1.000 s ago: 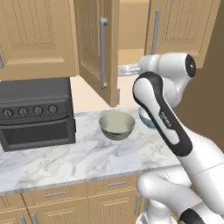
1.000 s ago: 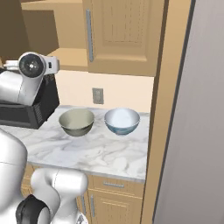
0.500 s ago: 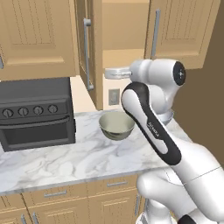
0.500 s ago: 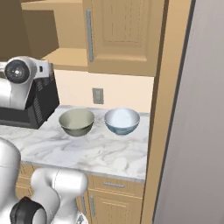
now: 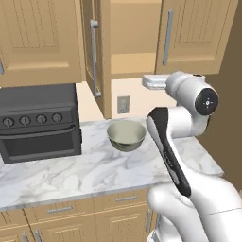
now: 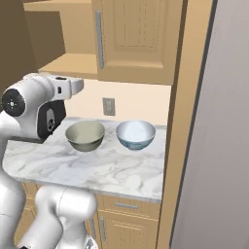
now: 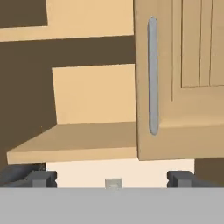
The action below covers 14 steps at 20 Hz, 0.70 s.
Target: Open the cabinet. Pick the bowls from the counter and place them in the cabinet. Then close the cabinet.
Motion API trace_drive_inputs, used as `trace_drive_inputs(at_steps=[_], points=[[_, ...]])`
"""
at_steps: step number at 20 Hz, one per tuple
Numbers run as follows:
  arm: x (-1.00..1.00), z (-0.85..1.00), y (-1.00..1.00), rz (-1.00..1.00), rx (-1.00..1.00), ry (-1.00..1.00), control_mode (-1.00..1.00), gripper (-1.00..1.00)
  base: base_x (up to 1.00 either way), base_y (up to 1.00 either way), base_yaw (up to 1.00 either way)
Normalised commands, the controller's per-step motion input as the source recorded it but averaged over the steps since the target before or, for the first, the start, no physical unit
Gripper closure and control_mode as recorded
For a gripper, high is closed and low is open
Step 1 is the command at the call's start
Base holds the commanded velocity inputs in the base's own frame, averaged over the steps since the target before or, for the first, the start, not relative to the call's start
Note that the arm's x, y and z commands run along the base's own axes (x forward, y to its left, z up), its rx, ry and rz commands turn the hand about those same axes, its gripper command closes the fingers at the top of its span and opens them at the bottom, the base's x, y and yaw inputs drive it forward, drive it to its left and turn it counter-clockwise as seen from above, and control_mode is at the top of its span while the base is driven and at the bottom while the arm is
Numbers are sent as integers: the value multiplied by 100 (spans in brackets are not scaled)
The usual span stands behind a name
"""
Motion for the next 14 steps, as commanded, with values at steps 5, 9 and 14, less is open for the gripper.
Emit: trace_drive_inputs(at_steps=[5, 9, 14], points=[[0, 12, -100, -53, -7, -2, -100, -100, 0, 0, 0], [13, 6, -52, -22, -3, 0, -100, -100, 0, 0, 0], [12, 24, -6, 13, 0, 0, -100, -100, 0, 0, 0]])
